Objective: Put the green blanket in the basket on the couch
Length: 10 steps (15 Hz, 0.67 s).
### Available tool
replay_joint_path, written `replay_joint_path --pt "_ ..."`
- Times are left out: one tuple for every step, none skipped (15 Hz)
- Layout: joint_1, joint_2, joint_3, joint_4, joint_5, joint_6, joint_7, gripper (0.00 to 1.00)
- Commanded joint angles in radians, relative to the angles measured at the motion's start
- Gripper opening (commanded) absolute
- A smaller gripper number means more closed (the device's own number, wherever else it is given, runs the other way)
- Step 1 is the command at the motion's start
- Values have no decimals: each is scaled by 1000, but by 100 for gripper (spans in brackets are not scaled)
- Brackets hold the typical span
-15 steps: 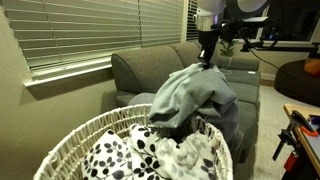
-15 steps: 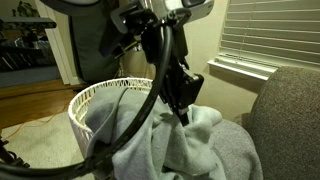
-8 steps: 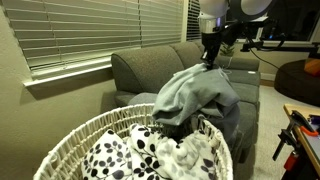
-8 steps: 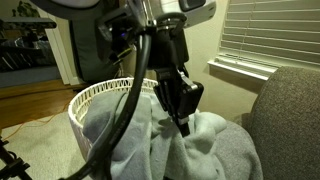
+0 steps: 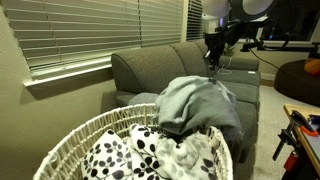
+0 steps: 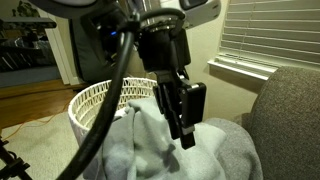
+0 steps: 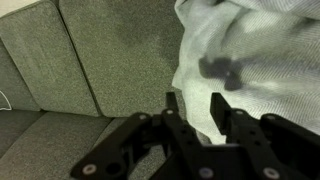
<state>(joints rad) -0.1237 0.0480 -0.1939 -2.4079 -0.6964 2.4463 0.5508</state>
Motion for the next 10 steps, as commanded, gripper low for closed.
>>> replay_joint_path --pt "-2 -63 9 -35 -23 -30 29 70" --pt "-1 -65 12 -34 -19 -29 26 76" --pt "3 -67 19 -33 -6 -24 16 81" --pt "6 -69 25 -31 0 -23 11 89" --pt "14 -70 36 -29 13 -22 3 95" --pt "22 -68 48 -27 23 -21 -3 98" --pt "30 -65 64 -24 36 -22 -10 100" --pt "36 -62 77 -21 48 -21 -16 100" --pt "48 -57 94 -17 66 -20 -24 100" --pt "56 -54 108 -14 82 -19 -31 100"
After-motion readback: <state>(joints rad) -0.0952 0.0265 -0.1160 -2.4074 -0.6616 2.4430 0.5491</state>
